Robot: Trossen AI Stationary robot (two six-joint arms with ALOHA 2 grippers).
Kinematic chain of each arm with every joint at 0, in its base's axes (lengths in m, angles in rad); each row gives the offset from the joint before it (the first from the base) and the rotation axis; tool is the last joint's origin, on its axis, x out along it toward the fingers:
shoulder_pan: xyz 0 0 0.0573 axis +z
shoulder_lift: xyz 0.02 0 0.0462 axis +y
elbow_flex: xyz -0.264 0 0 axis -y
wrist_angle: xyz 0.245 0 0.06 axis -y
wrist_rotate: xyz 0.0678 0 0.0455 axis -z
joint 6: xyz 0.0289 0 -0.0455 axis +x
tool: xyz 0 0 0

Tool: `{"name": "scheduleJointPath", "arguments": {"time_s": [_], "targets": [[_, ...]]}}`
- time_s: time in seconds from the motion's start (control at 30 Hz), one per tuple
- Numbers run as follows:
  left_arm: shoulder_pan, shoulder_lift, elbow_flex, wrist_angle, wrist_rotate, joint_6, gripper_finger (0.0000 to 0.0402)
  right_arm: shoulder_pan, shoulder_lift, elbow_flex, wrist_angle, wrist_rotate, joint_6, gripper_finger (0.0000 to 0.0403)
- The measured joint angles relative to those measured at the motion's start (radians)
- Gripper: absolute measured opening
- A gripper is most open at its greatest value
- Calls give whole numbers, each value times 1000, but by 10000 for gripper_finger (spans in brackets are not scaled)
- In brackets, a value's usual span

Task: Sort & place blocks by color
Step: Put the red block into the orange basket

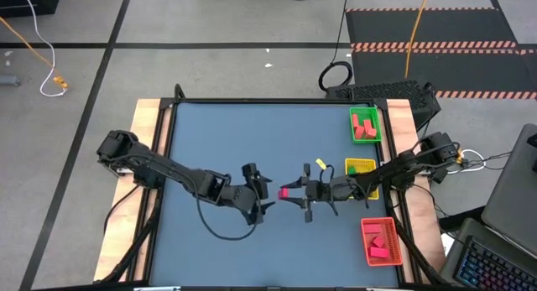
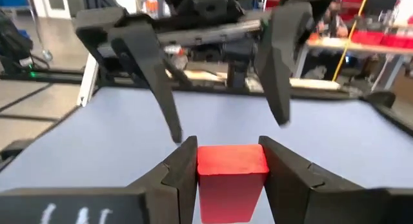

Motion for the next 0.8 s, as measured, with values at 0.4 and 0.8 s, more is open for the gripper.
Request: {"name": "scheduleJointPath", "arguments": {"time_s": [0.4, 0.8], "targets": [[1, 0, 0, -75, 2, -31, 339, 72, -243, -1, -535, -213, 380, 128], [18, 0, 0, -72, 5, 15, 297, 224, -480, 0, -1134, -427, 1197, 128]]}}
